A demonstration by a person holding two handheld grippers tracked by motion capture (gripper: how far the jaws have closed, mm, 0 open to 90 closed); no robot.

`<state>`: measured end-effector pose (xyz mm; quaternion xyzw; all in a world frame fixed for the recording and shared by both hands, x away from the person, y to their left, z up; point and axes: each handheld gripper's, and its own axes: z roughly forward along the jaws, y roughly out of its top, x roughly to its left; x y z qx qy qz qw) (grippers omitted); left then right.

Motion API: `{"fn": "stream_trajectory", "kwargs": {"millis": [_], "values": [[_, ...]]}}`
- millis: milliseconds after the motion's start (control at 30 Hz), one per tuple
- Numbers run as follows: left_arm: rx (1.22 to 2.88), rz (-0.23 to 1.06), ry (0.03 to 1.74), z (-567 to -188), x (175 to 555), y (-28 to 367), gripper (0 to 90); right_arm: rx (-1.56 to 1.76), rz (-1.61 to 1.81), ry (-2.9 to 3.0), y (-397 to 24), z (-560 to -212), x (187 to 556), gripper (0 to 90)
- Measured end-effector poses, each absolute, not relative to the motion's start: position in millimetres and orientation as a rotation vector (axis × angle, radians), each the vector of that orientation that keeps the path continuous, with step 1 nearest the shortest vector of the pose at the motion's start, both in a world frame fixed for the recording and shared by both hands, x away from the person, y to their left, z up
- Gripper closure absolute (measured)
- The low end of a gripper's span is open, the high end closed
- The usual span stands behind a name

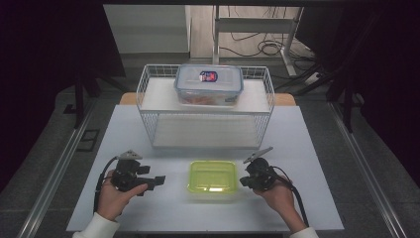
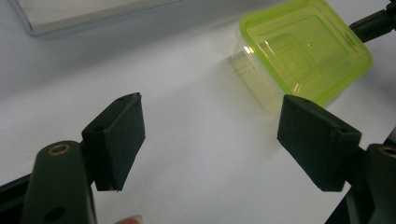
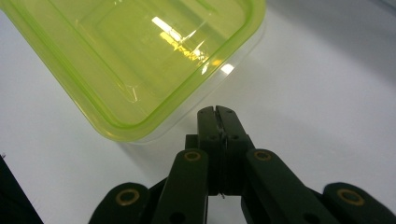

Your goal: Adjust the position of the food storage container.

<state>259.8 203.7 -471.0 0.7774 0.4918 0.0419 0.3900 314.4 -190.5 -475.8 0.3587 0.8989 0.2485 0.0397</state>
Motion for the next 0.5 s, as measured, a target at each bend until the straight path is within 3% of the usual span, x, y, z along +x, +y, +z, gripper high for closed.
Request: {"fn": "stream_trajectory", "kwargs": {"millis": [333,400,500], "values": [[1.933,0.124,1.263,-471,260,205,22.9,1.282,0.989,2.628,-221,-468,309,88.0],[1.924,0.120,1.266,-471,260,206,22.6,1.340,1.064,2.603,-229,-467,307,84.0],[1.903,0.105,1.271,-471,261,208,22.5,1.413,1.147,2.548,-241,-467,304,68.9]]}}
